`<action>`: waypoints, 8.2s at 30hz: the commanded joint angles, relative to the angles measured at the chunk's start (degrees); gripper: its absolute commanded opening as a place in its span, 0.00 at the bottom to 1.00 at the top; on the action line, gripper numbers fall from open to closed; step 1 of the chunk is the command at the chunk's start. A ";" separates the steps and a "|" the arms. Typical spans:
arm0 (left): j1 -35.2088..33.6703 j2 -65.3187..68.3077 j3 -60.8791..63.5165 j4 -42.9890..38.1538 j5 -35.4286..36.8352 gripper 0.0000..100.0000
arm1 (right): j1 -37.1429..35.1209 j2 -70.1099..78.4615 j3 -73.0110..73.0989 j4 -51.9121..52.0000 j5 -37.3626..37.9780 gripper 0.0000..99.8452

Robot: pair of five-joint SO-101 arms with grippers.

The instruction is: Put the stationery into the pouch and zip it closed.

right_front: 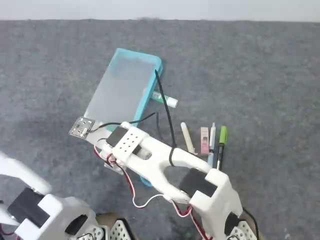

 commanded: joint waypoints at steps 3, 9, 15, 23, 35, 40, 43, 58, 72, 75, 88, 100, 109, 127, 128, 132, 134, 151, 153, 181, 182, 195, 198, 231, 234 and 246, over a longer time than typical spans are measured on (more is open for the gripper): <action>1.41 -0.26 -3.03 -0.97 -0.62 0.16 | -0.48 -0.92 -3.08 -3.12 -0.70 0.11; 2.29 -0.35 -3.03 -0.97 -0.62 0.16 | -0.31 -0.84 -3.08 -3.47 -0.35 0.05; 2.64 -0.53 -3.03 -0.97 -0.62 0.16 | -0.31 0.75 -2.99 -3.21 -0.62 0.09; 2.55 -0.35 -3.03 -0.88 -0.62 0.16 | -0.31 4.62 -7.47 -1.80 -0.62 0.26; 4.40 -0.88 -3.12 -0.88 -0.62 0.16 | 5.93 5.76 -13.54 9.71 -1.76 0.01; 8.44 -0.88 -3.38 2.81 -1.67 0.16 | 12.62 -3.38 -16.09 18.07 -3.69 0.01; 13.45 -1.41 -3.12 11.87 -7.56 0.16 | 15.87 -13.41 -12.84 18.77 -3.60 0.01; 39.21 -56.70 41.71 13.63 -13.63 0.24 | 19.21 -67.91 32.18 3.21 0.70 0.01; 49.49 -72.09 59.56 2.11 -2.99 0.26 | 25.27 -69.14 33.23 7.16 0.18 0.01; 53.80 -72.09 63.96 -2.20 -0.62 0.26 | 25.27 -69.14 33.14 7.16 0.18 0.01; 59.43 -71.82 74.24 -16.70 3.34 0.26 | 24.92 -69.14 30.77 11.65 0.53 0.01; 59.87 -71.74 80.13 -26.02 5.63 0.26 | 24.92 -69.14 28.92 17.10 4.57 0.01; 60.04 -71.74 83.47 -32.44 5.80 0.15 | 25.01 -68.44 29.36 16.57 4.66 0.01; 62.59 -71.82 84.26 -32.35 16.00 0.01 | 25.27 -69.14 38.86 8.22 4.13 0.01; 61.01 -71.82 84.26 -32.44 16.00 0.01 | 25.27 -69.14 38.86 8.31 4.13 0.01; 57.93 -71.82 84.35 -32.35 15.56 0.01 | 25.27 -69.14 38.86 8.22 4.13 0.01; 57.85 -71.82 84.35 -32.35 15.47 0.01 | 25.27 -69.14 38.86 8.22 4.13 0.01; 57.58 -71.82 84.97 -32.35 15.65 0.01 | 31.34 -68.44 38.86 6.20 4.13 0.01; 57.58 -71.82 84.97 -32.35 15.74 0.01 | 31.43 -68.44 38.86 6.20 4.22 0.01; 53.98 -72.18 84.53 -30.95 17.05 0.01 | 35.74 -68.44 37.54 6.37 4.57 0.01; 53.71 -72.18 84.53 -30.95 16.97 0.01 | 35.74 -68.35 37.54 6.37 4.57 0.01; 53.98 -72.18 84.62 -32.09 16.88 0.01 | 27.47 -69.14 35.78 12.35 4.66 0.20; 53.80 -71.91 84.70 -32.70 17.05 0.01 | 25.80 -69.14 29.89 19.03 4.75 0.33; 53.45 -72.18 85.76 -32.70 16.70 0.01 | 49.54 -43.74 53.89 -6.11 4.22 0.10; 53.54 -72.18 85.85 -32.70 16.70 0.01 | 49.63 -39.52 53.63 -7.69 4.48 0.10; 53.45 -72.18 86.37 -32.70 16.70 0.01 | 57.01 -36.79 50.02 -7.08 4.66 0.01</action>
